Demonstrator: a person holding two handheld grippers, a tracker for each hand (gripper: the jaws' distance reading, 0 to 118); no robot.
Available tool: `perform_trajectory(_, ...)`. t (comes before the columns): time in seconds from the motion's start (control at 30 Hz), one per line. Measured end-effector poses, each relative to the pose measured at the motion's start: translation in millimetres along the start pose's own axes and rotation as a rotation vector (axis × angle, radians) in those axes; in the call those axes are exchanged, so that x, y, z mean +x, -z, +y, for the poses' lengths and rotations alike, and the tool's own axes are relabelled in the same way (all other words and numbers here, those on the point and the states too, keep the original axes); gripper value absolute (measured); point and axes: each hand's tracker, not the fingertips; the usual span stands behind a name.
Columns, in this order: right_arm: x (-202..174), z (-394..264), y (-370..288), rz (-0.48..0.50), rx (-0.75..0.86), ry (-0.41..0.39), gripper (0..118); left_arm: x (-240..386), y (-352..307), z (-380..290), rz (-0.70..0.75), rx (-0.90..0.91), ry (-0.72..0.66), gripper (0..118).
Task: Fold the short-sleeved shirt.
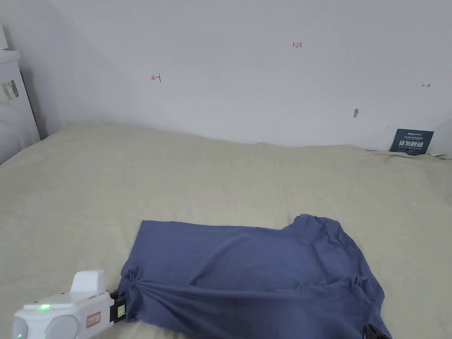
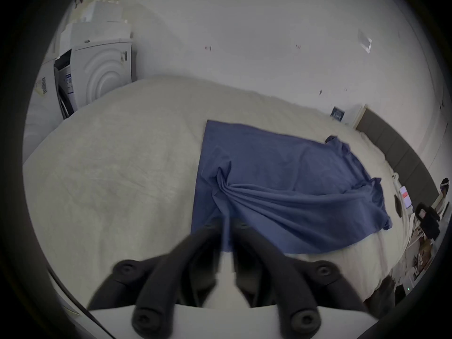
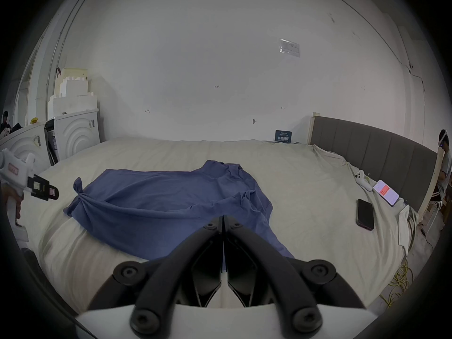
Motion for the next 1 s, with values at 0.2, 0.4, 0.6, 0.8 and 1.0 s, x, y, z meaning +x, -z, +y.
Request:
perform_trajectory(0.2, -0.4, -3.5, 1.4, 0.004, -0.011, -0.01, 0, 16.3, 19.1, 5.3, 0.071, -0.094, 0.012, 74)
perform_trajectory(0.4, 0.8, -7.5, 3.4, 0.004, -0.024, -0.017, 0, 25.8, 26.4, -12.9, 0.211, -0.166, 0.016, 66)
perform_trajectory(0.6, 3.2, -10.8, 8.7, 0.005, -0.035, -0.009, 0, 38.8, 16.0, -15.9, 0.192, -0.165, 0.101, 20)
perform_trajectory(0.8, 13.8, -15.7, 15.8, 0.002, -0.063, 0.001, 0, 31.4, -16.3, -20.3, 0.121, -0.116, 0.031, 3)
perform_trajectory(1.0, 40.4, -17.1, 35.7, -0.024, -0.14, -0.027, 1, 5.9, -38.5, -29.7, 0.057, -0.005, 0.031, 3)
